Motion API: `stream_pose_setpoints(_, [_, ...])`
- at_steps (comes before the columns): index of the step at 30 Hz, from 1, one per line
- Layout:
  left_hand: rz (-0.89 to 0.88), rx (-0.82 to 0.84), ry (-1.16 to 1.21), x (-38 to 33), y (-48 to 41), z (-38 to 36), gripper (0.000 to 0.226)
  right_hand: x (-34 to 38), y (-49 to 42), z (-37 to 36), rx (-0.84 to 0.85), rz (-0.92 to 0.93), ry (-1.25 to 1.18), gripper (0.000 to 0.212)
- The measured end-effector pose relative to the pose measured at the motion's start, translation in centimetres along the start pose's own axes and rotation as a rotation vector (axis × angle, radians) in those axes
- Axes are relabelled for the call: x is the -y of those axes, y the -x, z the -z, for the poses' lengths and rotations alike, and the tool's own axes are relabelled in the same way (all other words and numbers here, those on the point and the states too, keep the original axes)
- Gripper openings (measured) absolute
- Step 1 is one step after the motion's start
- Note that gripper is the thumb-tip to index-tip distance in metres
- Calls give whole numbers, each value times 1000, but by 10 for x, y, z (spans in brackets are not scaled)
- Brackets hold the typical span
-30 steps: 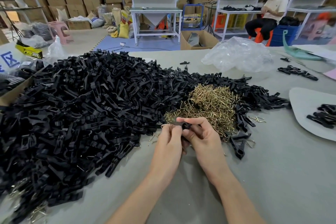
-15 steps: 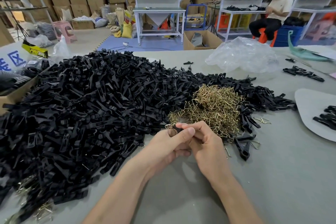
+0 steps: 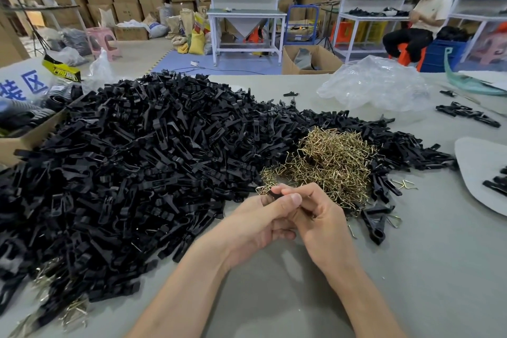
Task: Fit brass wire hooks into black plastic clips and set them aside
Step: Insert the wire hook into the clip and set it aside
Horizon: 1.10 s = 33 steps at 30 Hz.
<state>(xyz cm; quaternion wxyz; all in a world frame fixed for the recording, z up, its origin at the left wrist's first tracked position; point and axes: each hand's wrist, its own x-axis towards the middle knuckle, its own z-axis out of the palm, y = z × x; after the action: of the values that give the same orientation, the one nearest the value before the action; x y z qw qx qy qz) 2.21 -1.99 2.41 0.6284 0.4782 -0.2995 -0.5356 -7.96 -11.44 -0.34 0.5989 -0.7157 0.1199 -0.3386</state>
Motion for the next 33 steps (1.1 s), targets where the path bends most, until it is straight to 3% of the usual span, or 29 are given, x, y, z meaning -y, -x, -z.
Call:
stream_pose_setpoints(7, [6, -7, 2, 4, -2, 5, 30, -3, -1, -1, 29, -42, -21, 36])
stream_pose_setpoints(10, [16, -64, 2, 6, -3, 4, 15, -6, -3, 1, 29, -57, -59, 26])
stream_pose_setpoints(14, [19, -151, -6, 6, -4, 4, 25, -7, -2, 2, 32, -77, -58, 19])
stream_pose_setpoints(20, [12, -145, 4, 12, -7, 11, 34, -6, -1, 1, 22, -89, -18, 34])
stream_pose_setpoints(28, [29, -160, -43, 14, -11, 12, 37, -6, -1, 0, 1, -70, 49, 37])
stream_pose_setpoints(33, [39, -146, -48, 11, -9, 11, 9, -8, 0, 1, 12, -57, 56, 48])
